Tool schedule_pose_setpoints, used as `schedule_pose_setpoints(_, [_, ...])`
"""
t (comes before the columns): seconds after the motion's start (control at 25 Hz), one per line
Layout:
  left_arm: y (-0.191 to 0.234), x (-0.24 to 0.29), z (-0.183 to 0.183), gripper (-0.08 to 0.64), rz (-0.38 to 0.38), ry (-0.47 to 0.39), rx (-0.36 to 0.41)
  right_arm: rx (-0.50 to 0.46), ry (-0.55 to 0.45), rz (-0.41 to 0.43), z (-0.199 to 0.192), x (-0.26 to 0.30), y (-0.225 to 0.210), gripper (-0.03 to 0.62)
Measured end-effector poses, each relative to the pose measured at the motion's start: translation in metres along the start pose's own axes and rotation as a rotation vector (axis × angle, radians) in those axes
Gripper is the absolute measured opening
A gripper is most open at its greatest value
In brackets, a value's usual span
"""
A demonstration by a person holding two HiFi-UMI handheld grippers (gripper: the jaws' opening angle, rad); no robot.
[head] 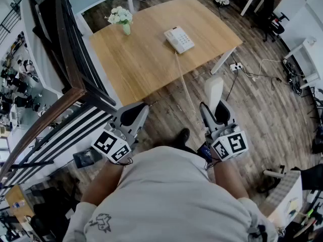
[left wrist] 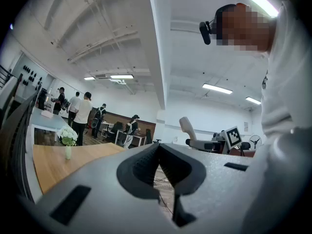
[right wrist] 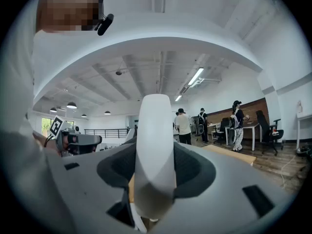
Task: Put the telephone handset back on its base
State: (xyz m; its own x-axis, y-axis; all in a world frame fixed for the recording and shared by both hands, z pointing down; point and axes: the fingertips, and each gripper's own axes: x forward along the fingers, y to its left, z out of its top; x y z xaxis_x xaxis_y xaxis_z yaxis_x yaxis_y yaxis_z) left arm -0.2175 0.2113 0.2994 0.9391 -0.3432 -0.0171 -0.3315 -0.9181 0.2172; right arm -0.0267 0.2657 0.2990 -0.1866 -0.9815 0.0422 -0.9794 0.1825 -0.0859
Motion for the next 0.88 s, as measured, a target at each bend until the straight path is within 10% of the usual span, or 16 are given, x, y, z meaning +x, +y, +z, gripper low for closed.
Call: schedule_pose_setpoints(0.88, [0.001,0.154,-0.026,0.006,0.034,0.059,-0.030,0.058,0.032,0.083,-0.008,0.026,-0.131,0.221])
